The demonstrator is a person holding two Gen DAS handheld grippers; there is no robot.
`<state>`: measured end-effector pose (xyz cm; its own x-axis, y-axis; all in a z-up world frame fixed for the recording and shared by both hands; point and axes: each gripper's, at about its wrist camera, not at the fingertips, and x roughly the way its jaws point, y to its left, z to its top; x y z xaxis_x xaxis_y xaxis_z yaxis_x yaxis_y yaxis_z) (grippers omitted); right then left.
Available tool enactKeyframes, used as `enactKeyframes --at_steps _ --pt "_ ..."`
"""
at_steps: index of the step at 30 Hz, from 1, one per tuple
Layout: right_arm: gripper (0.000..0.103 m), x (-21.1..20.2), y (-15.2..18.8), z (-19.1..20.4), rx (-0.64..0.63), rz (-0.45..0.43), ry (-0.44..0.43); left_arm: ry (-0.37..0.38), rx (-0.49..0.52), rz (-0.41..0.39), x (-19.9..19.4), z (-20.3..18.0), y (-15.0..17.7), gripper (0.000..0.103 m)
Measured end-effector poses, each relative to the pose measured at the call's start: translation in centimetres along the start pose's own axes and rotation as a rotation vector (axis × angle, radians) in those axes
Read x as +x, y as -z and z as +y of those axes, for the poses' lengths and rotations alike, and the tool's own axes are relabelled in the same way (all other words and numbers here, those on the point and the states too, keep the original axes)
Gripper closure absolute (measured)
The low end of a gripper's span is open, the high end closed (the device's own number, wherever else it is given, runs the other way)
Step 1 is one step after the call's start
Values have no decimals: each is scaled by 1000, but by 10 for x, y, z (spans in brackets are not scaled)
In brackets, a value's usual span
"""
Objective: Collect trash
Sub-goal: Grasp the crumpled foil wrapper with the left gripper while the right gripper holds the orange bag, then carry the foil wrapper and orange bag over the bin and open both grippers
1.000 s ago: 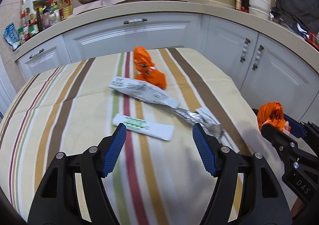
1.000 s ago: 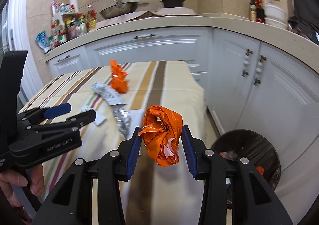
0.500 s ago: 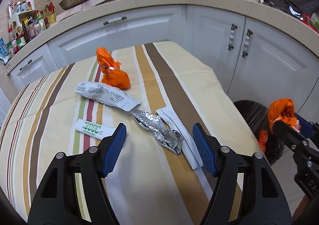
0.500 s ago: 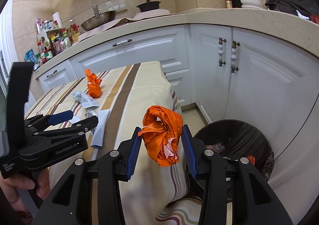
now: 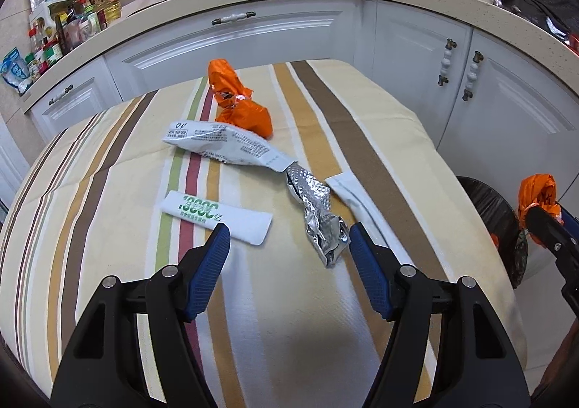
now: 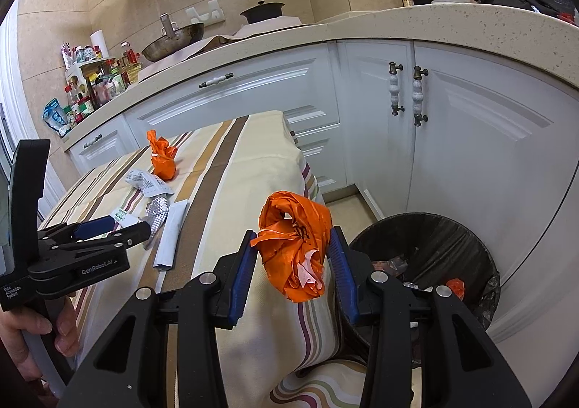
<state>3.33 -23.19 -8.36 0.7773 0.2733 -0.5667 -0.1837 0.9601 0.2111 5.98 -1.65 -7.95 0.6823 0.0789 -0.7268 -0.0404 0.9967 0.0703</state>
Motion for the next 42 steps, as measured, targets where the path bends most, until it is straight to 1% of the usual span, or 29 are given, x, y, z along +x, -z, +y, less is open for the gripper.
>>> enactKeyframes --at_steps 2,3,5,6,7,8,9,12,13,22,26,34,42 --pt "62 0 0 -1 2 1 1 13 5 10 2 -1 0 51" --pt "62 1 0 -1 1 2 2 22 11 14 3 -2 0 52" --pt "62 1 0 -1 1 4 4 40 16 18 3 -4 0 61" --pt "62 1 0 -1 0 3 5 47 19 21 4 -6 0 63" --pt "62 1 0 -1 0 3 5 57 19 24 5 -6 0 70" --pt "62 1 0 -1 0 2 6 65 19 29 6 -7 0 80" --pt "62 2 -1 -1 0 2 6 69 18 33 7 -7 0 85" --pt "62 3 0 -2 0 5 7 72 11 33 7 -5 1 92" --pt "62 3 0 -3 1 6 7 71 11 30 6 -4 1 96" --pt "62 3 0 -2 -6 1 7 68 4 2 -7 5 5 97" --pt "62 2 -1 -1 -11 -1 11 66 21 -41 -21 7 6 98" --pt "62 -7 -5 -2 -19 -21 37 104 52 -136 -54 2 0 98" --pt "62 -19 -10 -9 -17 -48 76 166 73 -191 -69 -14 -11 98"
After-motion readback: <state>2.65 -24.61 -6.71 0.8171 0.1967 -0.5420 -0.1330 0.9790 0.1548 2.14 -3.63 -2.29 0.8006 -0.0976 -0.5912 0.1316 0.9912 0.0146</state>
